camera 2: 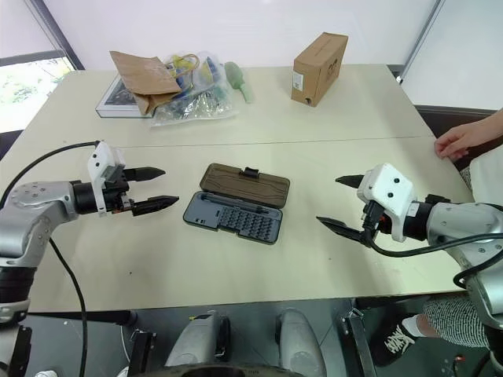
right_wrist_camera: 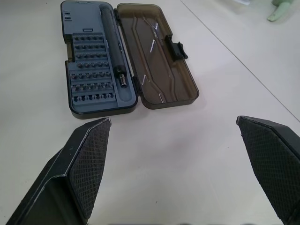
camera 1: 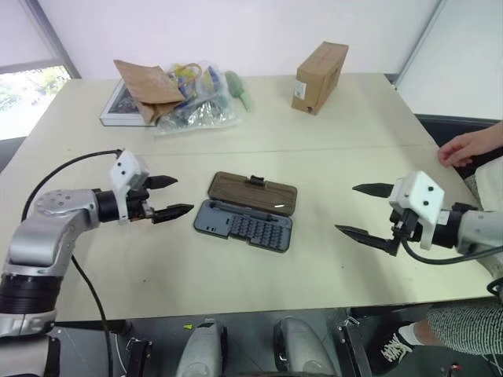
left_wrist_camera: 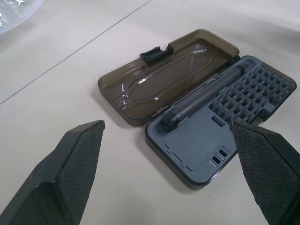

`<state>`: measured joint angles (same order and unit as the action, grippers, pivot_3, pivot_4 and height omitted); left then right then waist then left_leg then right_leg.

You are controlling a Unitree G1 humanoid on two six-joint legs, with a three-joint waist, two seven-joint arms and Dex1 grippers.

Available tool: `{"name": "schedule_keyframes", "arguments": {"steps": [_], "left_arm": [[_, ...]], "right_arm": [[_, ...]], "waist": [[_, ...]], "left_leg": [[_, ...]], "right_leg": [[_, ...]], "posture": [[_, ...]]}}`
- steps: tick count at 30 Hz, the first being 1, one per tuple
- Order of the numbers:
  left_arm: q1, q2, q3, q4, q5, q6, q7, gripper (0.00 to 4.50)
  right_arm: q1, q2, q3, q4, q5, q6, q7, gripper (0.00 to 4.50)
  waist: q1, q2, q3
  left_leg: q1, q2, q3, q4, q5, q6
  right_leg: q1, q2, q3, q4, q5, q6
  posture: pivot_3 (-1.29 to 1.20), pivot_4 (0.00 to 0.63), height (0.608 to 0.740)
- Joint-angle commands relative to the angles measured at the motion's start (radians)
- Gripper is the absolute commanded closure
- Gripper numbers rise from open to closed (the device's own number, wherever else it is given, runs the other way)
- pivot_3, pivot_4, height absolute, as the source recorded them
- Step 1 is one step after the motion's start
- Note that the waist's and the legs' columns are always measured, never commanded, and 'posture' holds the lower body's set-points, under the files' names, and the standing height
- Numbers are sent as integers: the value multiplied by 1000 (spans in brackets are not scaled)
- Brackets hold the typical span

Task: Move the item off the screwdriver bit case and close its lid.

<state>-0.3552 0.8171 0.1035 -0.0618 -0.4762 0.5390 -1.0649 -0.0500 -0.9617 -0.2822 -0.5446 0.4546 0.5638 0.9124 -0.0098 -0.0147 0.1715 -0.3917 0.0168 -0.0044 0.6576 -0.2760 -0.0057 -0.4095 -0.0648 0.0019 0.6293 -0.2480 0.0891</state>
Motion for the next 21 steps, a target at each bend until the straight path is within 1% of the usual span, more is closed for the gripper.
{"name": "schedule_keyframes", "arguments": {"steps": [1, 3, 6, 10, 21], "left_arm": [[-8, 11, 39, -27, -13, -28, -5, 37], [-9, 11, 34, -22, -4, -39, -2, 37], [-4, 8, 44, -46, -43, -10, -10, 37], [16, 16, 28, -50, -20, -26, -12, 37], [27, 18, 20, -57, -13, -23, -13, 37]], "right_arm": [[-13, -13, -15, -27, 12, 1, -1, 10], [-9, -12, -12, -28, 9, -1, -1, 10], [-4, -10, -10, -31, 8, -1, -1, 10], [-3, -8, -7, -31, 7, -2, -3, 10], [2, 0, -2, -39, 9, -1, -12, 10]], "waist": [[0, 0, 0], [0, 0, 0], [0, 0, 0], [-1, 0, 0], [0, 0, 0]], "left_leg": [[0, 0, 0, 0, 0, 0], [0, 0, 0, 0, 0, 0], [0, 0, 0, 0, 0, 0], [0, 0, 0, 0, 0, 0], [0, 0, 0, 0, 0, 0]], "right_leg": [[0, 0, 0, 0, 0, 0], [0, 0, 0, 0, 0, 0], [0, 0, 0, 0, 0, 0], [0, 0, 0, 0, 0, 0], [0, 0, 0, 0, 0, 0]], "posture": [[0, 150, 740], [0, 150, 740], [0, 150, 740], [0, 150, 740], [0, 150, 740]]}}
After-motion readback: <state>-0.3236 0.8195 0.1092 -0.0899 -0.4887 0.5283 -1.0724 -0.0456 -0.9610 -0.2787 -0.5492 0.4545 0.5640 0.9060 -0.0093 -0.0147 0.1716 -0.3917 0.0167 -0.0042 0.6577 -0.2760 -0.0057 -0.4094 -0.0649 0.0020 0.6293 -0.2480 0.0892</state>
